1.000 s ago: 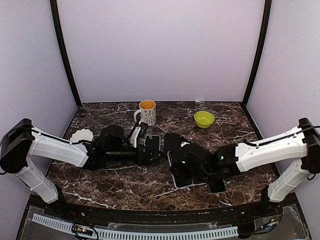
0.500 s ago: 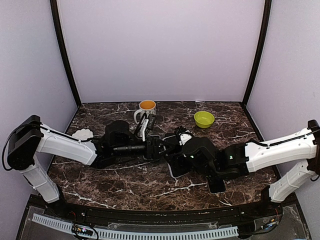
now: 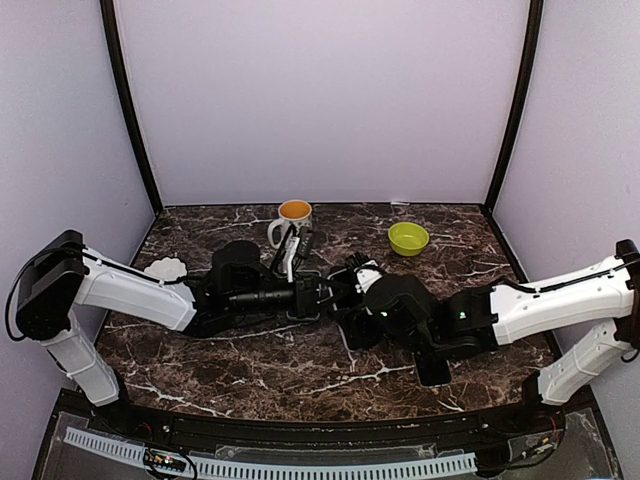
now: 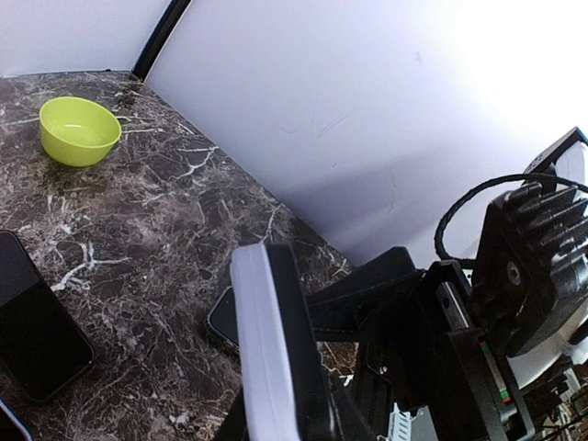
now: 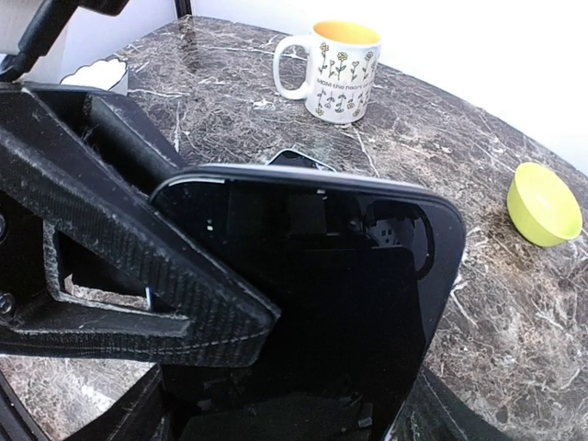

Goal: Put the phone into the phone case
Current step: Pass from the right arm to the left, then press the phone case against the phone, then place the phone with the phone case at the corner of the board, then adjust the phone with the phone case at the corner of the board.

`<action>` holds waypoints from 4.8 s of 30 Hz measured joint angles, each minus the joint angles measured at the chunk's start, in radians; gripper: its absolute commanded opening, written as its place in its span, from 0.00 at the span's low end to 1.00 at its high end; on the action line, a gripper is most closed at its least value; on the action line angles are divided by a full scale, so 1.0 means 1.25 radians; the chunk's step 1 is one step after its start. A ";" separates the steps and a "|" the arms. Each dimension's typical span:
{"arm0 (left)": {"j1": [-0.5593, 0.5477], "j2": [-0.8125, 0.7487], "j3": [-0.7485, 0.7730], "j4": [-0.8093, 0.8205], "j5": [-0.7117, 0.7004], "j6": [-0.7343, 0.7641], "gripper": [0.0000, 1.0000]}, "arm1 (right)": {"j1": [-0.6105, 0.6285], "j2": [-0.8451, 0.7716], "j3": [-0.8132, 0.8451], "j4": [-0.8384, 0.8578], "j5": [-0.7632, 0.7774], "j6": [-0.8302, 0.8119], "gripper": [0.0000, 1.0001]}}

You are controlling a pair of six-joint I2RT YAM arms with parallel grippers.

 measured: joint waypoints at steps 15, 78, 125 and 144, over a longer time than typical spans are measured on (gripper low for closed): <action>0.006 -0.050 -0.159 -0.039 -0.019 0.439 0.00 | -0.263 -0.117 -0.108 0.053 -0.677 -0.227 0.96; 0.061 -0.121 -0.209 -0.036 0.143 0.475 0.71 | -0.325 -0.063 0.013 -0.016 -0.991 -0.332 0.00; 0.013 -0.165 -0.072 -0.553 -0.249 0.396 0.72 | -0.275 0.215 0.039 -0.297 -0.486 0.107 0.22; 0.052 -0.146 -0.010 -0.692 -0.378 0.388 0.77 | -0.269 0.244 0.122 -0.333 -0.442 0.124 0.58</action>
